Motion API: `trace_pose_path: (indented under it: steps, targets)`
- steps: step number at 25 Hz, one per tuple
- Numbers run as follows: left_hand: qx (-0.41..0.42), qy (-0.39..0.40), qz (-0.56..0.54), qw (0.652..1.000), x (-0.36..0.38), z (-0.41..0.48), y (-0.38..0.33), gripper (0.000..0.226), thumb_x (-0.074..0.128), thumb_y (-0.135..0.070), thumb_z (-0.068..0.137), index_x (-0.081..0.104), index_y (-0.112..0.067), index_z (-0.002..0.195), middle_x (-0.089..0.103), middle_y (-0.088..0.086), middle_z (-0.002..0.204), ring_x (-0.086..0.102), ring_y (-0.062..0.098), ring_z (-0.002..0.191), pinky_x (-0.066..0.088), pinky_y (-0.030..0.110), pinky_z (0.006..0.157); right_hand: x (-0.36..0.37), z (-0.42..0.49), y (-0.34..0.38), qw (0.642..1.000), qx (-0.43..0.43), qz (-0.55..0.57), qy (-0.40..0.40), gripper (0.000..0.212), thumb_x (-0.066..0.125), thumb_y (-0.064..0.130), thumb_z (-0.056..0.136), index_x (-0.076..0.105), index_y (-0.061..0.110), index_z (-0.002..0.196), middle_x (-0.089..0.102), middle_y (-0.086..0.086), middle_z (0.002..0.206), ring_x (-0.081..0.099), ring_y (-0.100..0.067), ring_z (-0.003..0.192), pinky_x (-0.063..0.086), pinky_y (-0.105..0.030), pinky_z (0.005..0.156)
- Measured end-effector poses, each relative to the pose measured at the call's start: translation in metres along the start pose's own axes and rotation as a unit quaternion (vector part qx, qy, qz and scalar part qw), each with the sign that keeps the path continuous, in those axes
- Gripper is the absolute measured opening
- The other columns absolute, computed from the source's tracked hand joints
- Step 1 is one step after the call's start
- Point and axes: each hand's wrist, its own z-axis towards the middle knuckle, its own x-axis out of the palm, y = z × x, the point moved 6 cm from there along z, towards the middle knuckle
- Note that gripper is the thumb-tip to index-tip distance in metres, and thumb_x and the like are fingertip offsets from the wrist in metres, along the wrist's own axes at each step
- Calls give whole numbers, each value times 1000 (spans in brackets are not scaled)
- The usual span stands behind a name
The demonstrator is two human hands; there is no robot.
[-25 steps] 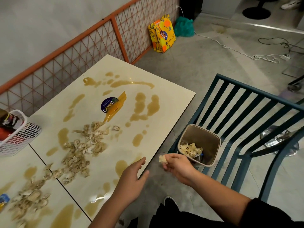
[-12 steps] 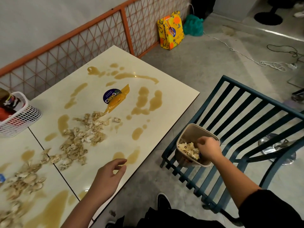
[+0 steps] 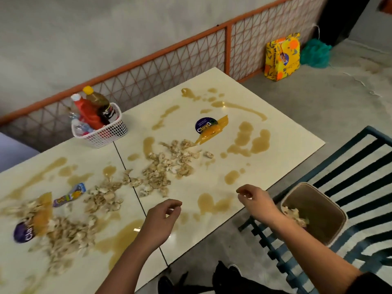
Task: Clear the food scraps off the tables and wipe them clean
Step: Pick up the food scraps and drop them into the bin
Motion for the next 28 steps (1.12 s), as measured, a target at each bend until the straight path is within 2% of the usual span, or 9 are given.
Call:
trace_pose_path:
  steps: [3,7,11,14,17,20,22,24,28]
  targets:
    - [-24,-20,-21,999,-40,-12,39,13,61,-30,97,71,-36,103,70,-17,101,61,-7,92,44,7,71,54,-1,74,995,-79,-25,62,11,60,24,97,68,30,103,69,9,100,64,-12,96,52,-29,84]
    - [-55,-38,-33,997,-94,-39,105,14,59,-33,97,71,-36,104,70,-19,101,61,-10,90,45,8,74,124,-13,153,979,-138,-73,131,14,58,24,100,70,24,107,68,9,101,63,-8,95,51,-27,83]
    - [-98,-80,-62,990,-153,-76,182,14,59,-32,97,72,-35,100,71,-17,97,63,-8,86,46,11,76,206,-26,220,952,-192,-126,203,16,58,25,99,70,26,109,67,11,101,61,-2,93,44,-11,76]
    - [-131,-111,-68,983,-184,-101,238,12,60,-30,96,71,-34,94,71,-19,93,62,-10,84,44,7,74,272,-41,261,924,-233,-173,248,20,57,26,98,72,25,112,67,14,102,60,-1,92,41,-7,77]
    - [-164,-128,-48,977,-205,-118,288,13,57,-32,97,66,-39,90,68,-20,94,62,-9,83,45,8,75,337,-57,287,887,-259,-235,302,27,53,28,98,71,21,117,65,11,108,59,-6,98,45,-16,87]
    - [-185,-120,0,975,-218,-124,325,10,53,-35,97,60,-41,93,64,-15,103,61,0,92,46,17,84,390,-68,301,848,-275,-304,337,33,49,31,99,68,22,124,64,1,122,59,-17,113,47,-30,96]
    - [-193,-99,23,976,-222,-125,348,14,51,-40,97,62,-39,105,61,-10,113,59,7,104,44,21,90,420,-71,305,821,-279,-358,346,38,48,34,100,60,25,135,56,-2,132,52,-22,123,45,-36,101]
    - [-199,-75,42,976,-221,-125,361,32,49,-46,96,63,-32,121,57,-7,125,54,11,116,41,25,99,438,-72,306,796,-284,-409,344,43,47,34,101,49,31,144,48,-3,139,45,-27,129,44,-40,101]
    - [-186,-60,86,977,-230,-124,376,46,43,-50,95,53,-32,136,45,-7,142,44,16,129,40,36,106,469,-74,313,773,-282,-476,312,47,46,31,99,43,39,145,45,-3,138,41,-28,130,44,-42,96]
